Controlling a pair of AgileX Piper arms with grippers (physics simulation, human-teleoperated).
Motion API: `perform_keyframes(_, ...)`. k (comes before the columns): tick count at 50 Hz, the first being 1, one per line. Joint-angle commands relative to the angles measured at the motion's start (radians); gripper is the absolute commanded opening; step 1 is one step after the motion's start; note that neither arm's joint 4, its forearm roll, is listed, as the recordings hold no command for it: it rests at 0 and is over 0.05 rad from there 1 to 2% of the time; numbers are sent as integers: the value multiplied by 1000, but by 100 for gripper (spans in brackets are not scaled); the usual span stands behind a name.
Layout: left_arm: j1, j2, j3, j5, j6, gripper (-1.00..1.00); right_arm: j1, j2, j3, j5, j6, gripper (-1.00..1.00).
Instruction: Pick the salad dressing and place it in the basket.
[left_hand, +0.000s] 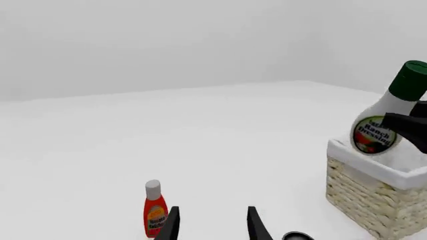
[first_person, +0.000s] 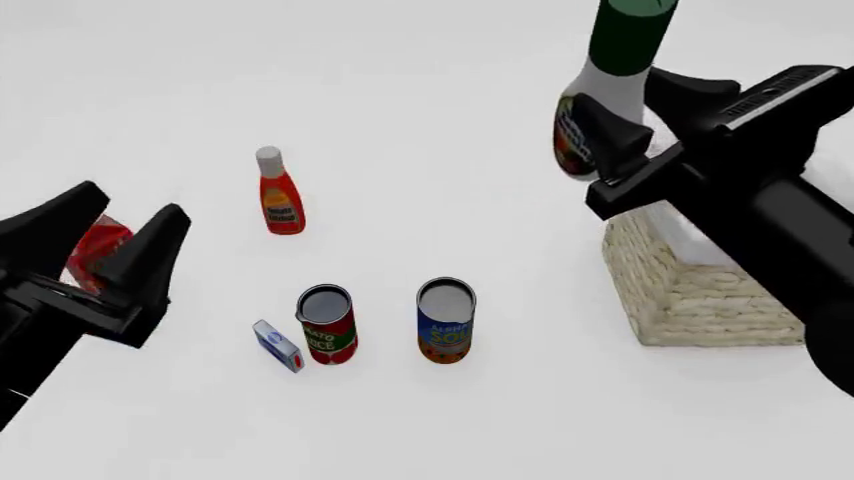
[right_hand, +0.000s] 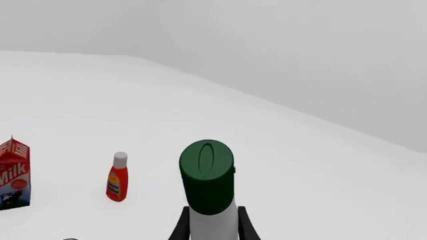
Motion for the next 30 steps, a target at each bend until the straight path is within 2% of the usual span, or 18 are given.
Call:
perform_keyframes(1, 80, -51, 188, -132, -10, 100, -46, -43, -32, 23, 21, -100)
perform_keyframes(5, 120, -76, 249, -161, -29, 100, -66, -60, -47, 35, 25, -100)
perform_keyframes(11, 165, -161, 308, -141, -56, 100, -100, -80, -65, 49, 33, -100)
perform_keyframes(18, 220, -333, 310, 31, -52, 100, -182, -112, -97, 75, 78, -100)
perform_keyframes(21, 235, -377, 310, 76, -53, 100, -196, -113, -101, 77, 78, -100)
perform_keyframes(24, 255, -523, 310, 210, -66, 100, -226, -112, -107, 81, 86, -100)
perform_keyframes(27, 274, -609, 310, 297, -69, 100, -258, -107, -110, 78, 94, -100)
perform_keyframes(30, 291, -613, 310, 299, -71, 100, -285, -100, -112, 76, 101, -100)
